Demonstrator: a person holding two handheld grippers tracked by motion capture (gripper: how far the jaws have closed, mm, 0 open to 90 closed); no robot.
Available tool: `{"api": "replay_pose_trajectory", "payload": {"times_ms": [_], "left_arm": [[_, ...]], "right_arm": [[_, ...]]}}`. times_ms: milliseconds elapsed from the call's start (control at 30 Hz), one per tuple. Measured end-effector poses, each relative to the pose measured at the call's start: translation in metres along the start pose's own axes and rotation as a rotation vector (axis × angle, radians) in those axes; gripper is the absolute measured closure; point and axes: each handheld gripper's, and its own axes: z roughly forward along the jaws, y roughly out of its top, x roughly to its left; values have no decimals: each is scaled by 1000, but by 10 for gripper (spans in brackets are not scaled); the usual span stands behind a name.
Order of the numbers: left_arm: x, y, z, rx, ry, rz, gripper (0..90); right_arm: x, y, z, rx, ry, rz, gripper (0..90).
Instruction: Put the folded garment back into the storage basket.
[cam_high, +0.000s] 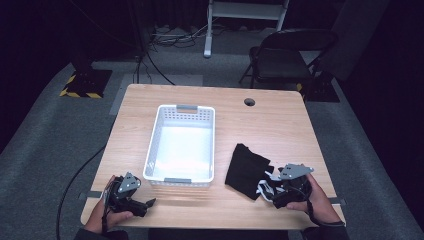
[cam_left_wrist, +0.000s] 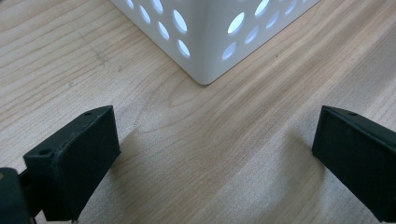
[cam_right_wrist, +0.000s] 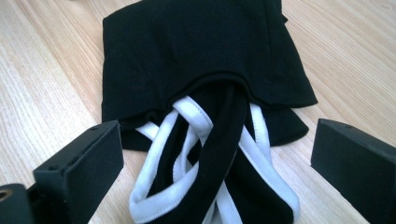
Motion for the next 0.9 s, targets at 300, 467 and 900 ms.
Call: {"api": "replay_pose_trajectory", "payload": {"times_ms": [300, 467, 900], "left_arm": [[0, 0, 0, 0, 0, 0, 6], [0, 0, 0, 0, 0, 0, 6], [0, 0, 0, 0, 0, 0, 6]], "right_arm": [[3, 8, 8, 6, 12, -16, 27], [4, 14, 13, 8, 20, -25, 28], [6, 22, 26, 20, 30, -25, 35]]}}
